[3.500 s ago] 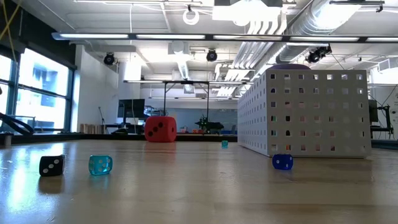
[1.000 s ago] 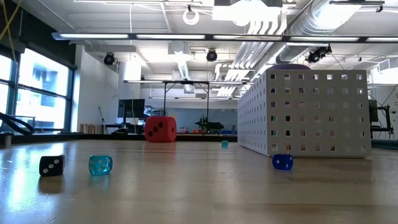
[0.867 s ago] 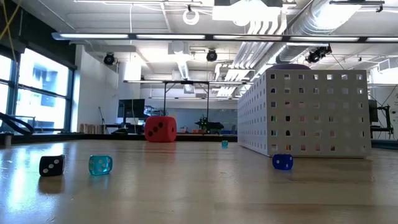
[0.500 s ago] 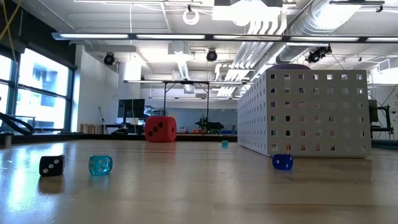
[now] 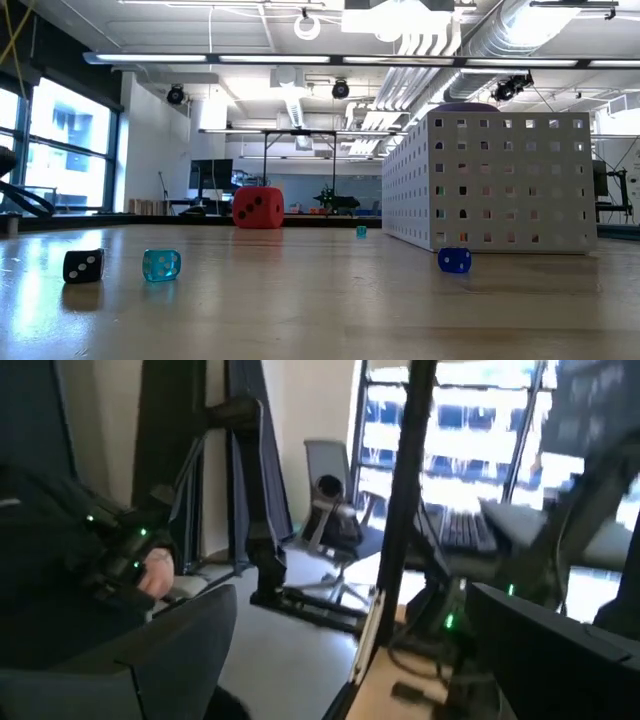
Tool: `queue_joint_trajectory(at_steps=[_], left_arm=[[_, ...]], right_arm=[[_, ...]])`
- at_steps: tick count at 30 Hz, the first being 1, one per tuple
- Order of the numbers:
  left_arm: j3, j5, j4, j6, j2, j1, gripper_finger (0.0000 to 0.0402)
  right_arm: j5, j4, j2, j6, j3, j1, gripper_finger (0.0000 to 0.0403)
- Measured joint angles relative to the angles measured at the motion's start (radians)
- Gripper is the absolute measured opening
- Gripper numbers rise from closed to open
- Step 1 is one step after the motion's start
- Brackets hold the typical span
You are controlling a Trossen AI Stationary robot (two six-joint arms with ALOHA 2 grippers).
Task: Pick & Place Dice
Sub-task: Put the light green die into the white bin
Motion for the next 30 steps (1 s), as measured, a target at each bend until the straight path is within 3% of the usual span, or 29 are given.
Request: queue_joint_trajectory(at_steps=[5, 9, 14, 19, 23, 30], left_arm=[[-0.005, 0.11, -0.091, 0.111, -0.155, 0.047, 0.0045], [-0.002, 0.114, -0.054, 0.254, -0.317, 0.068, 0.0045], [-0.001, 0.059, 0.054, 0.485, -0.442, 0.07, 0.0045], [0.0, -0.008, 0.152, 0.702, -0.416, 0.05, 0.0045], [0.005, -0.114, 0.161, 0.765, -0.366, 0.063, 0.0045], [0.08, -0.174, 0.172, 0.878, -0.259, 0.098, 0.0045]], right_arm=[[-0.002, -0.077, 0.001, 0.211, 0.0, -0.037, 0.0384], [0.003, -0.091, 0.091, 0.422, 0.003, -0.056, 0.0384], [-0.014, 0.119, 0.22, 0.505, 0.001, -0.085, 0.0384], [-0.005, 0.164, 0.231, 0.551, 0.006, -0.13, 0.0384], [0.022, 0.111, 0.233, 0.626, 0.005, -0.124, 0.0384], [0.127, 0.071, 0.232, 0.727, 0.005, -0.124, 0.0384]])
